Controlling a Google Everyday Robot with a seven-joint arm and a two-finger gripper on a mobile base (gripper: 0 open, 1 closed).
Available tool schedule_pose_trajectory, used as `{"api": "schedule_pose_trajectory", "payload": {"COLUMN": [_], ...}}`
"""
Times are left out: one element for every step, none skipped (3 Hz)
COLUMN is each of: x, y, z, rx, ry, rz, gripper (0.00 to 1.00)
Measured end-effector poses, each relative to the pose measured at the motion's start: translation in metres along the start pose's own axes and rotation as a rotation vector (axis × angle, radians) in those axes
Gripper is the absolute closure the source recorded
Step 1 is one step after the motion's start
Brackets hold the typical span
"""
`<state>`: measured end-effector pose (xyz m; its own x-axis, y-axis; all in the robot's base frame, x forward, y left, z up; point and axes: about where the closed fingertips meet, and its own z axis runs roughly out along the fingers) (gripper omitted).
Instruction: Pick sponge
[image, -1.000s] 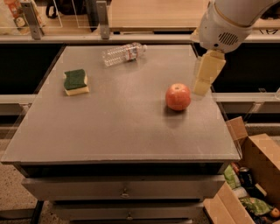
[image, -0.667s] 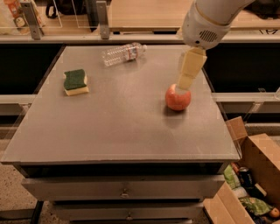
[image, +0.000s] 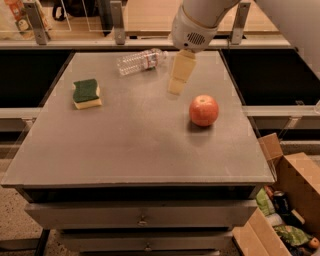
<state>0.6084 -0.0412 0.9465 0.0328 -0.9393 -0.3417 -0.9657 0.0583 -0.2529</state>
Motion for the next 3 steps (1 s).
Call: {"api": "schedule_pose_trajectory", "payload": {"x": [-0.034,-0.062,-0.087], "y": [-0.013,-0.02,-0.025], "z": [0.026,0.049,0.077], "rx": [-0.024,-0.036,-0.043], "ry": [-0.031,-0.059,-0.077], "rz": [-0.041,-0.067,-0.08], "gripper": [0.0,0.0,0.0]}}
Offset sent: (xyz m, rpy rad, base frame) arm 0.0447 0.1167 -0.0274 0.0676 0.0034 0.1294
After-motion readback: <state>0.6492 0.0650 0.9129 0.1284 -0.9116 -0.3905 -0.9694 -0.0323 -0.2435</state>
